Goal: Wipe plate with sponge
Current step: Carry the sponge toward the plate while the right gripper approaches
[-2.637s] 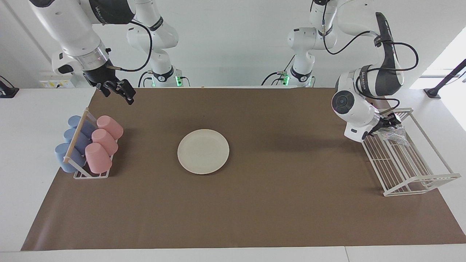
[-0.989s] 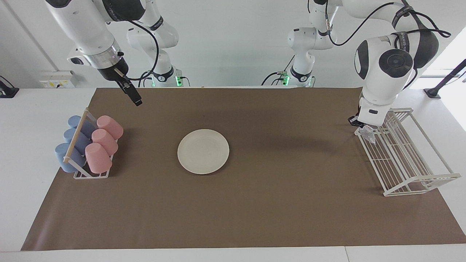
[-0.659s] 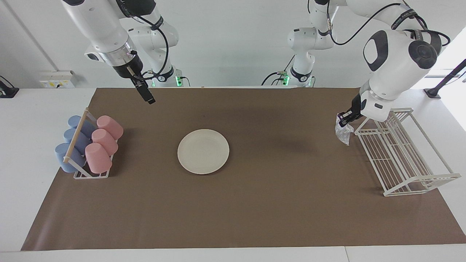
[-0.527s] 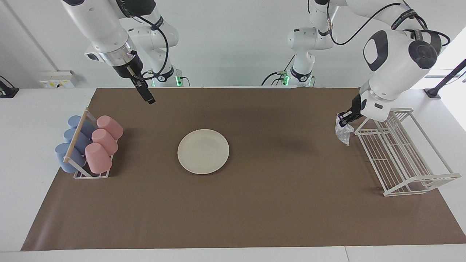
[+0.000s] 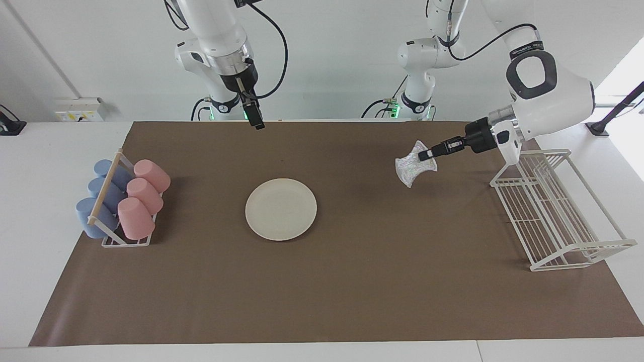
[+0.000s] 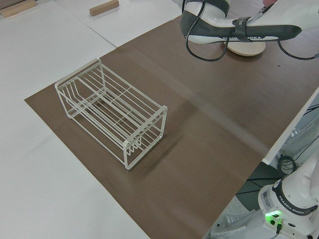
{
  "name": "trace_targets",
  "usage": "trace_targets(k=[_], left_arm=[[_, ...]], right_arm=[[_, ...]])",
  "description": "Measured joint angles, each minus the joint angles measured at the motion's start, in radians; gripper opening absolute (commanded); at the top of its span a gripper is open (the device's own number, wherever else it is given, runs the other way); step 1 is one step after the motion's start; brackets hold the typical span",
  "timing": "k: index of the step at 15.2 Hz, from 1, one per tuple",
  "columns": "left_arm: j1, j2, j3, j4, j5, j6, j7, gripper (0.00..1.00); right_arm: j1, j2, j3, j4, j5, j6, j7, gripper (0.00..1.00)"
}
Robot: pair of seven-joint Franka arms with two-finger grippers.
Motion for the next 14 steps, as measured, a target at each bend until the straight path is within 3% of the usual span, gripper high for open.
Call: trace_targets(k=[5,9,10,11,12,13,14], left_arm=[[-0.036,-0.099,-0.011,-0.182,-0.304,0.062,0.098,0.0],[-0.087,-0.161,-0.015,-0.291,-0.464,0.089,0.202,0.0],[-0.1,-0.174,-0.015,-0.313,-0.492,0.092,0.221,0.0],[-0.111,-0.185,-0.016,-0.329,-0.517,0.097,0.23,0.0],[-0.122,-0.193,-0.016,-0.34,-0.537,0.102,0.238,0.0],[-0.13,-0.2,-0.016,-0.35,-0.552,0.105,0.242,0.0],[-0.135,-0.206,-0.017,-0.36,-0.565,0.106,0.249,0.0]], right_arm=[[0.012,-0.005,0.0,-0.003,0.025,0.031,0.098,1.0],[0.037,-0.006,0.027,-0.011,0.062,0.124,0.194,0.97],[0.047,-0.009,0.04,-0.022,0.068,0.164,0.21,0.89],[0.063,-0.016,0.05,-0.049,0.07,0.231,0.222,0.89],[0.085,-0.027,0.055,-0.09,0.07,0.308,0.23,0.9],[0.113,-0.04,0.058,-0.134,0.071,0.379,0.237,1.0],[0.141,-0.05,0.059,-0.168,0.071,0.422,0.25,1.0]])
